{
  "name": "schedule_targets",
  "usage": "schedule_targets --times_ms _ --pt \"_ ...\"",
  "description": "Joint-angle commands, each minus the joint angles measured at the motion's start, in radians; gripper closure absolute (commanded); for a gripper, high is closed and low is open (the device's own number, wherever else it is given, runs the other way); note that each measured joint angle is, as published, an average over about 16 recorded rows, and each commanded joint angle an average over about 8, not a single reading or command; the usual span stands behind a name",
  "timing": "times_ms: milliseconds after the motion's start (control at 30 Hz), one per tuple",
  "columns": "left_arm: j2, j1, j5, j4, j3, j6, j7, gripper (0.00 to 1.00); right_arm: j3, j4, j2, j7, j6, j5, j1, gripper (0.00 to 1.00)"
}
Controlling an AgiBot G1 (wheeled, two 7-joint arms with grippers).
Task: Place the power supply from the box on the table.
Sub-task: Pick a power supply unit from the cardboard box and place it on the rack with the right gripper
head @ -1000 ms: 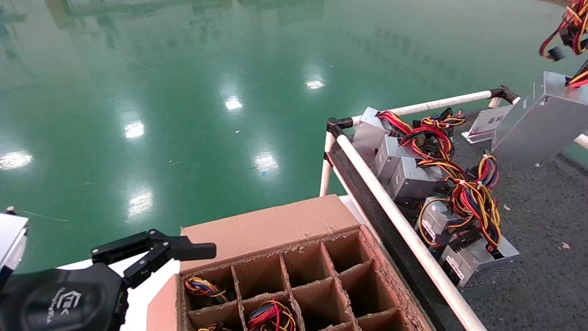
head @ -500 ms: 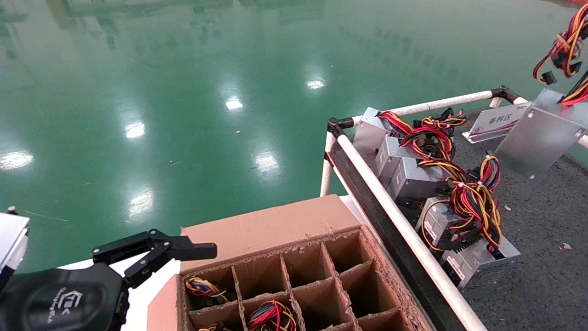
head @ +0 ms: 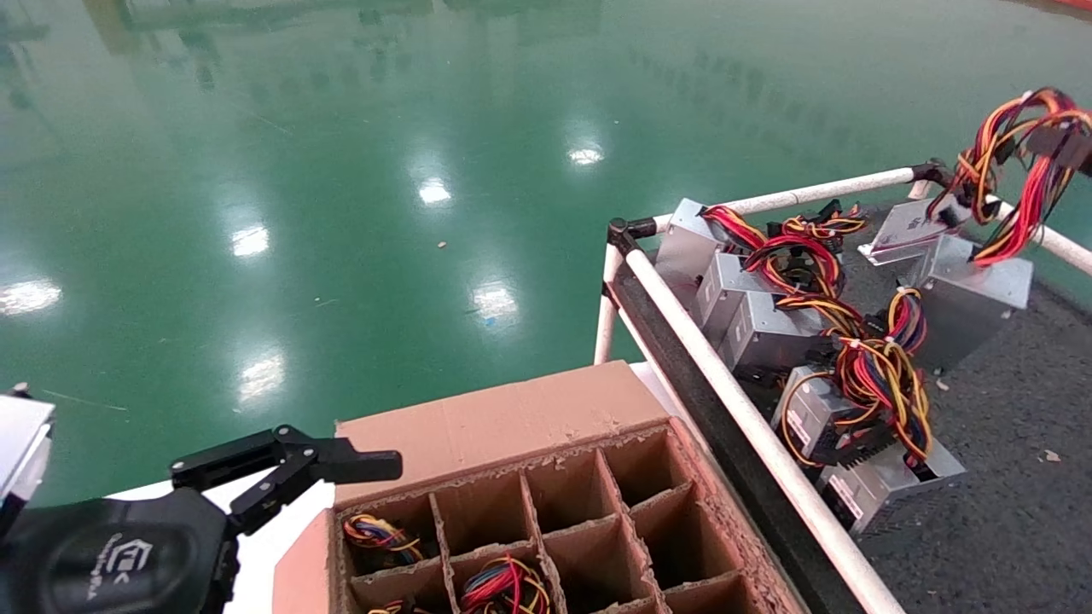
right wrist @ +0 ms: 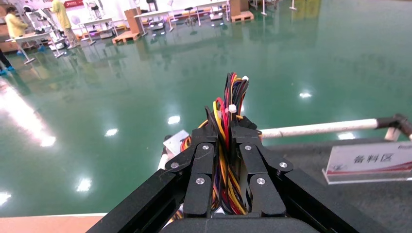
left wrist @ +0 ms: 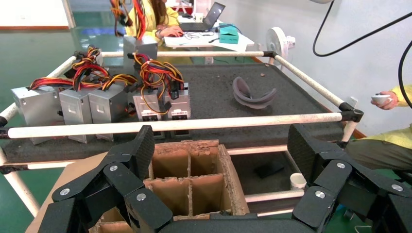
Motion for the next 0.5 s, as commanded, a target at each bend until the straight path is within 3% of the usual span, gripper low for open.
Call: schedule_targets --times_ms 33,500 --pt "0.0 0.0 0.0 0.0 0.0 0.0 0.0 0.0 -0.001 -0.011 -0.009 -0.013 -0.001 0.0 -0.009 1.0" --pt "0.0 0.0 0.0 0.0 0.0 0.0 0.0 0.0 -0.004 -0.084 -0.124 -0.133 0.056 -0.003 -0.043 1.0"
